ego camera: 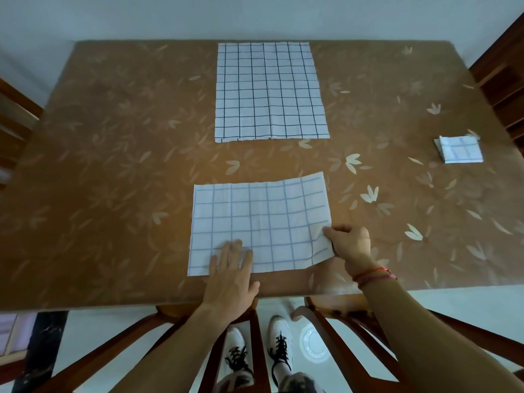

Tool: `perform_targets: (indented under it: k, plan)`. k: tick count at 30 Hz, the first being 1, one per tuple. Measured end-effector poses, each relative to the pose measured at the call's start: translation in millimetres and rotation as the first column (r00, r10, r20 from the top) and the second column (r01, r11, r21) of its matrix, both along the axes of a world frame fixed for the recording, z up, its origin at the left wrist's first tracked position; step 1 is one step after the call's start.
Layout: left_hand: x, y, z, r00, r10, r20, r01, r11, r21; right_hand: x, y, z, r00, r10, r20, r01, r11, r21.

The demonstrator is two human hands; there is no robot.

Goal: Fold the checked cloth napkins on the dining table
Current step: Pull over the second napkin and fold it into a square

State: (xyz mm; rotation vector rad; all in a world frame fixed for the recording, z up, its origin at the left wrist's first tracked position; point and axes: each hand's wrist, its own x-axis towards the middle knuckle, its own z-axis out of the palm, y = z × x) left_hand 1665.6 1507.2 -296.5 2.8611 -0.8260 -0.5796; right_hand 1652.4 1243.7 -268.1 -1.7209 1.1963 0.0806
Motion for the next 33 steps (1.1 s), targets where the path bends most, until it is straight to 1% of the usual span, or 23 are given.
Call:
perform_targets:
  k: [3,5,8,10,12,14,15,17,18,19,22,23,25,26,29,31,32,33]
  plan:
    - [-2,-25,8,0.998,-0.052,0.047,0.055,0.997,-0.057,-9,7,7,0.985,-0.157,0.066,0.151,0.985,0.088]
    - [-6,-44,13,0.996,-0.082,0.034,0.084,0.993,-0.087,-15,14,11,0.975,-0.203,0.087,0.188,0.97,0.154]
    - [-12,-67,21,0.999,-0.043,0.004,0.043,0.991,-0.124,-22,28,16,0.963,-0.254,0.087,0.217,0.927,0.307]
    - [-14,-75,23,1.0,0.022,-0.004,-0.023,0.995,-0.099,-23,37,20,0.966,-0.244,0.089,0.189,0.896,0.402]
    - [-15,-76,21,0.997,0.076,-0.01,-0.076,0.996,-0.043,-25,43,20,0.97,-0.211,0.117,0.125,0.853,0.507]
    - [-13,-71,17,0.994,0.105,-0.031,-0.105,0.994,-0.028,-27,45,21,0.978,-0.157,0.138,0.051,0.821,0.569]
    - [-13,-68,16,0.993,0.104,-0.047,-0.105,0.994,-0.035,-28,43,21,0.979,-0.136,0.154,0.019,0.805,0.593]
    - [-12,-61,15,0.995,0.07,-0.073,-0.074,0.996,-0.052,-30,37,22,0.971,-0.144,0.192,-0.017,0.757,0.653]
    - [-13,-57,15,0.995,0.05,-0.087,-0.056,0.996,-0.07,-31,33,22,0.968,-0.151,0.202,-0.02,0.753,0.658]
    - [-13,-52,15,0.994,0.031,-0.101,-0.041,0.995,-0.092,-32,28,22,0.969,-0.134,0.207,-0.027,0.778,0.628]
    - [-11,-38,14,0.987,-0.075,-0.14,0.049,0.983,-0.175,-36,13,14,0.968,-0.02,0.249,-0.091,0.901,0.423]
    - [-10,-32,11,0.982,-0.133,-0.134,0.103,0.972,-0.211,-37,9,13,0.963,0.024,0.268,-0.118,0.931,0.344]
    - [-7,-21,6,0.959,-0.258,-0.115,0.219,0.936,-0.275,-37,0,9,0.949,0.133,0.287,-0.178,0.974,0.138]
    - [-6,-14,5,0.946,-0.306,-0.111,0.263,0.919,-0.293,-37,-2,8,0.941,0.189,0.279,-0.21,0.977,0.046]
    - [-2,4,-3,0.933,-0.355,-0.056,0.313,0.88,-0.356,-36,-6,9,0.925,0.308,0.224,-0.292,0.951,-0.103]
    - [-1,15,-4,0.944,-0.331,-0.022,0.295,0.869,-0.397,-36,-6,5,0.896,0.434,0.094,-0.406,0.886,-0.224]
    - [-1,21,-5,0.953,-0.302,0.001,0.276,0.869,-0.411,-38,-6,0,0.861,0.507,0.035,-0.477,0.83,-0.289]
    - [-1,26,-6,0.965,-0.26,0.025,0.245,0.869,-0.43,-40,-8,-8,0.837,0.547,-0.01,-0.521,0.793,-0.316]
